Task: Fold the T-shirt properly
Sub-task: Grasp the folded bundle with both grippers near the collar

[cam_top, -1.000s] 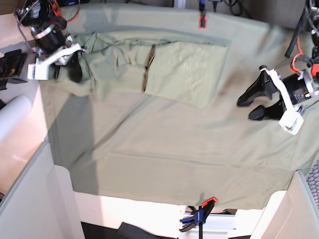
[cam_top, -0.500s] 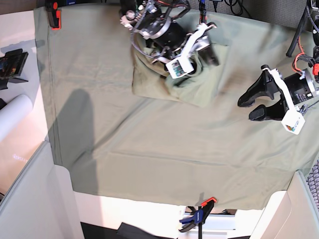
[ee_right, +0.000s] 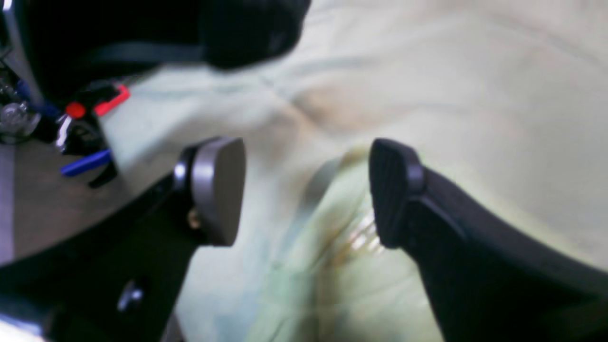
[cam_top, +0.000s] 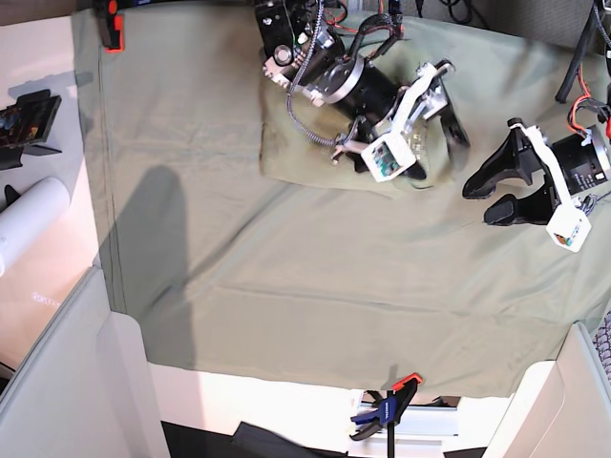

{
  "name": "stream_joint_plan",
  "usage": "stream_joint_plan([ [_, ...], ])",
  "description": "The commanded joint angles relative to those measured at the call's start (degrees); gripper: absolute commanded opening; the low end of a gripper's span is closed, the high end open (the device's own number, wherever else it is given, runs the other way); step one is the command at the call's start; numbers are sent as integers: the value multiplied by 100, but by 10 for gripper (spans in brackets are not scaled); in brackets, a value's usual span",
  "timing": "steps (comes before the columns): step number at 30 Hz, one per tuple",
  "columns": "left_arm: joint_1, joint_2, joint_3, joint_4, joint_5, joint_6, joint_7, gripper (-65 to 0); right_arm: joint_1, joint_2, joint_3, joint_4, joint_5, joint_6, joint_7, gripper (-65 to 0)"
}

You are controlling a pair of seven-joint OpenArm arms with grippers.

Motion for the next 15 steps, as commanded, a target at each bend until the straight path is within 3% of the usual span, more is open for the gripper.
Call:
stream_joint_plan([
  [1,-63,-105,-39,105,-131,-52,-96,-272,103,-61,-13,125,44,39,31,-243],
  [4,-63,-245,-39,105,-138,-52,-79,-272,140,-50,4,310,-332,39,-155,-256],
  [5,-63,-310,-39,105,-146,-52,-68,-272,140,-42,28,415,-522,39,-155,-294],
  [7,-59,-444,-39,105,-310,-52,2,-297,142,-31,175,664,-909,37,-153,-462],
  [8,-61,-490,-28,107,-437,-52,111,-353,142,-31,289,772,-1049,37,-151,-582],
  [9,-61,-518,-15,109,-562,-52,243,-437,151,-31,437,846,-1143,37,-146,-650],
  [11,-42,-566,103,118,-782,-52,435,-599,251,-7,796,870,-1217,35,-114,-650],
  [12,20,-584,195,122,-780,-52,450,-650,326,33,990,852,-1217,33,-81,-650],
  [15,328,-588,629,240,-728,-52,450,-650,614,267,1609,702,-1217,33,33,-650],
])
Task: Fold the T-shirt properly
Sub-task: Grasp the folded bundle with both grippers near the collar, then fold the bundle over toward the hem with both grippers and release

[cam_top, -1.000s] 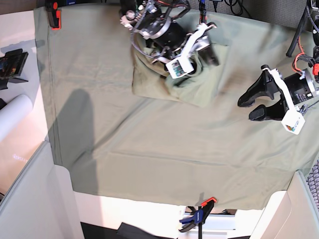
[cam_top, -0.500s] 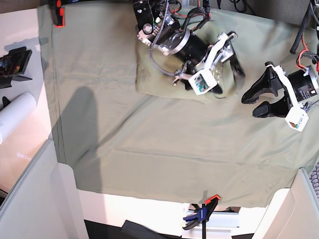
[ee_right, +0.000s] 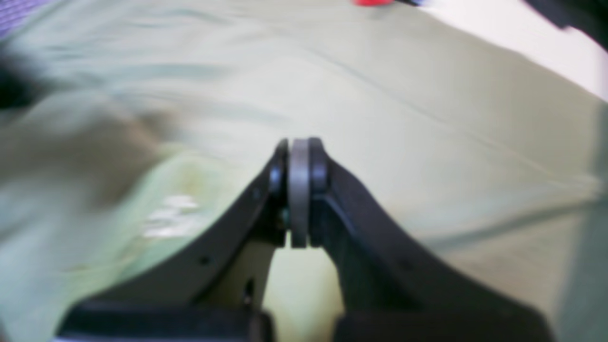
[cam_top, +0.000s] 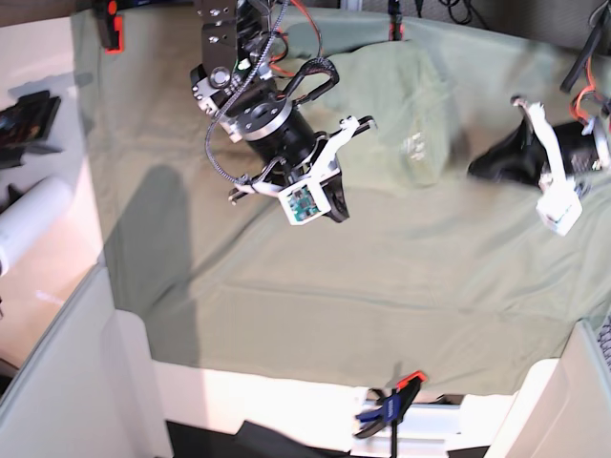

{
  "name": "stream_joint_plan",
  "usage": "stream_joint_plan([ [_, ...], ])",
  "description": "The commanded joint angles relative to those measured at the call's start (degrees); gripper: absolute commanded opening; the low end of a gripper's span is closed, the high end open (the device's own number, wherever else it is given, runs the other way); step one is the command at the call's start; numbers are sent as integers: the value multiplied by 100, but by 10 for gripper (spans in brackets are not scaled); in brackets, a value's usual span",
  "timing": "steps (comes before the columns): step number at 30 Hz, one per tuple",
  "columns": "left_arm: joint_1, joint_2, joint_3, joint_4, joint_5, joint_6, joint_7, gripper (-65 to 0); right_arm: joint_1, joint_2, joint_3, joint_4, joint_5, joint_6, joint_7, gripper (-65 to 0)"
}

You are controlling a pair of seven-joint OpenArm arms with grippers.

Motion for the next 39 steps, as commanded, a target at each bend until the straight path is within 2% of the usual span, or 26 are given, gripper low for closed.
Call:
stream_joint_plan([
  [1,79,-59,166,212,-50,-54,-79,-650,219,85,203,-42,46,-9,203,-650],
  [4,350,-61,857,658,457,-54,-190,-650,597,310,732,-660,114,-11,450,-650],
  [8,581,44,1700,1154,1377,-54,-855,-650,1078,544,1086,-1716,721,-9,625,-650],
  [12,575,334,2260,1075,2358,-54,-1224,-650,1421,546,975,-2608,994,-2,623,-650],
  [16,422,415,2649,780,2771,-54,-1346,-650,1687,538,568,-3263,984,-2,625,-650],
  [21,83,415,2734,214,3193,-54,-1683,-650,1718,538,90,-3528,966,-2,623,-650],
  [25,-61,413,2734,-284,3204,-54,-1731,-650,1716,538,-203,-3606,833,-2,623,-650],
  [32,-55,413,2909,-507,3279,-54,-1711,-650,1698,555,-299,-3606,728,-2,573,-650],
  [36,-61,385,2916,-509,3711,-54,-1751,-650,1622,570,-299,-3604,732,0,413,-650],
  [39,-120,219,2916,-514,4111,-54,-2015,-650,1589,632,-299,-3604,758,2,173,-650],
])
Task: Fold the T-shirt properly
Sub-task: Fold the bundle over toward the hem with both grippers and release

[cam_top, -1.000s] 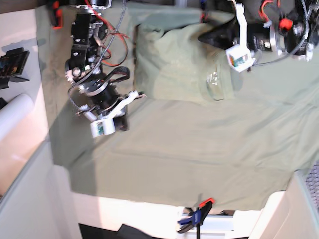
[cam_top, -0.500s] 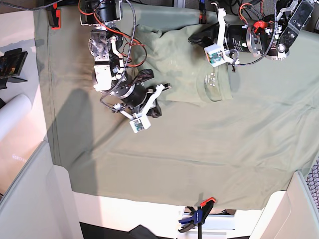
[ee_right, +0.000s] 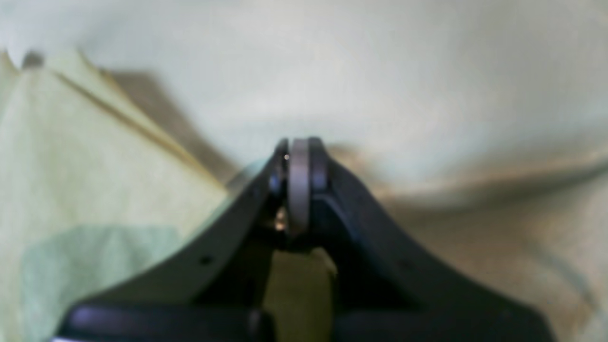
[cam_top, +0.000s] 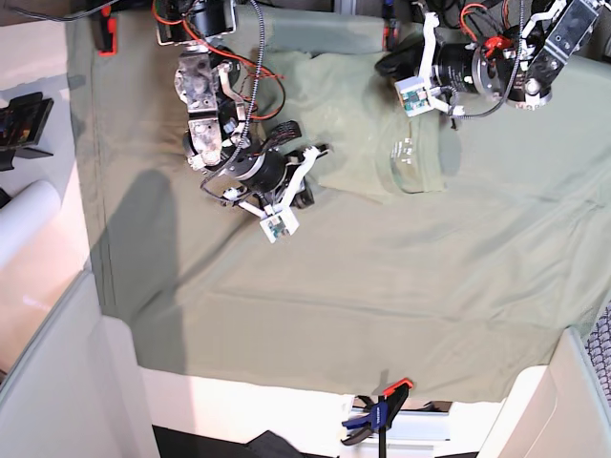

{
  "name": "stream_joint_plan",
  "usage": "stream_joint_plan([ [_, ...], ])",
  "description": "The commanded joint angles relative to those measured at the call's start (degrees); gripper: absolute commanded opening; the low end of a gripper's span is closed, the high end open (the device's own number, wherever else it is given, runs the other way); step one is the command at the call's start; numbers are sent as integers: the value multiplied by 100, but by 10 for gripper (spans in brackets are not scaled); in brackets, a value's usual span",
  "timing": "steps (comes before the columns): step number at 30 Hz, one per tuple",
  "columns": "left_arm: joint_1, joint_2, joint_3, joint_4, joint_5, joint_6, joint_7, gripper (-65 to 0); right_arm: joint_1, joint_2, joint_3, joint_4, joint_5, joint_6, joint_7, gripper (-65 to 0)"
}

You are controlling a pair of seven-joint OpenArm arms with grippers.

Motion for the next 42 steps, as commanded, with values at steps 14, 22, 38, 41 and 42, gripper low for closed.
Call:
stream_joint_plan([
  [14,-1239,-310,-42,-1799,415,-28,-1093,-650,138,503,7,136,1021,28,-603,-650],
  [22,-1840,-315,-42,-2415,715,-28,-1377,-650,-533,553,7,938,1246,42,-726,-650],
  [38,-2391,-190,-39,-2535,1263,-28,-2389,-650,-2085,396,0,2614,1657,44,-706,-650],
  [41,-2391,-118,-39,-2535,1257,-28,-2398,-650,-2129,275,0,2623,1751,48,-706,-650],
  [42,-2391,-118,-39,-2535,1241,-28,-2402,-650,-2129,225,-11,2623,1775,48,-708,-650],
])
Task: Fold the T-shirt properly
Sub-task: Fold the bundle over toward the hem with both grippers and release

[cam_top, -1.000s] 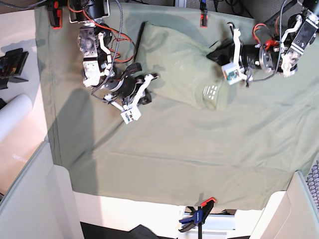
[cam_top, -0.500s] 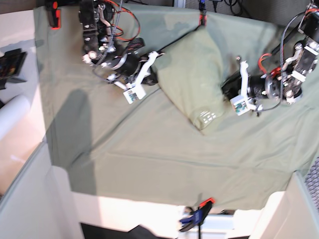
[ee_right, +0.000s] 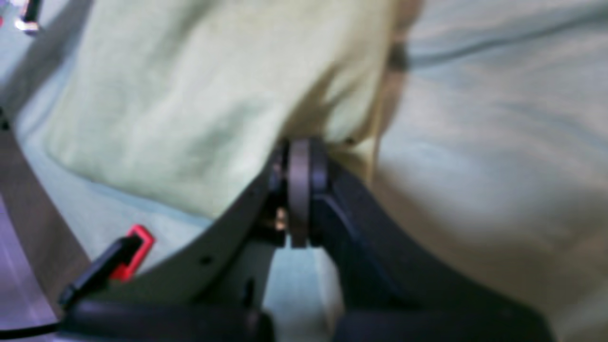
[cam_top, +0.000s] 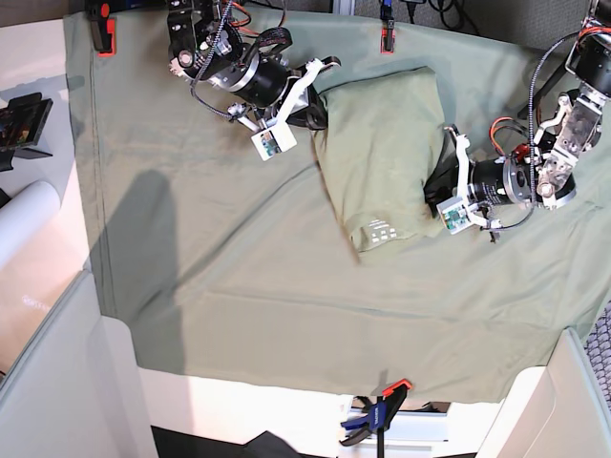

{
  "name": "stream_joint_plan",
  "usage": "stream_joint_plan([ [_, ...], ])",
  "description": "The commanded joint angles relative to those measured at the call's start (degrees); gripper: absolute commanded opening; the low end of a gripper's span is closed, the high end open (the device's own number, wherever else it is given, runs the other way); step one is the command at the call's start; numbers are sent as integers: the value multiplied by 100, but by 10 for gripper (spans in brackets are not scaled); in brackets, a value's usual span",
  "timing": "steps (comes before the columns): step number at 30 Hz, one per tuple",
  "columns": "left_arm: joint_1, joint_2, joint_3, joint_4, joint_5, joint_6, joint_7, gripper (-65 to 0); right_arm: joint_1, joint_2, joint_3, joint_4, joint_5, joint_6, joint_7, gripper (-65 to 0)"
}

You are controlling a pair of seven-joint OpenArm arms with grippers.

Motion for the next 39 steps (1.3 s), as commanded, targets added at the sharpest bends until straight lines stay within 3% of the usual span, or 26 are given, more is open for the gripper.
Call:
stream_joint_plan([
  [1,-138,-79,-59,68,-146,56,-216,-650,61,-76,-11,129,151,28,129,-650],
  [9,-155,-149,-105,70,-118,56,-221,-650,61,-380,-260,129,142,31,103,-650],
  [14,-153,-490,-284,83,-125,56,-221,-650,61,-356,-352,131,-181,28,26,-650],
  [20,-151,-765,-848,90,-535,56,-219,-650,46,-343,-385,131,114,28,0,-650],
  [32,-151,-778,-1019,94,-1414,56,256,-650,-72,-811,-911,131,31,28,-2,-650],
  [39,-149,-780,-1019,177,-1598,56,612,-650,-424,-769,-800,177,-566,26,24,-650],
])
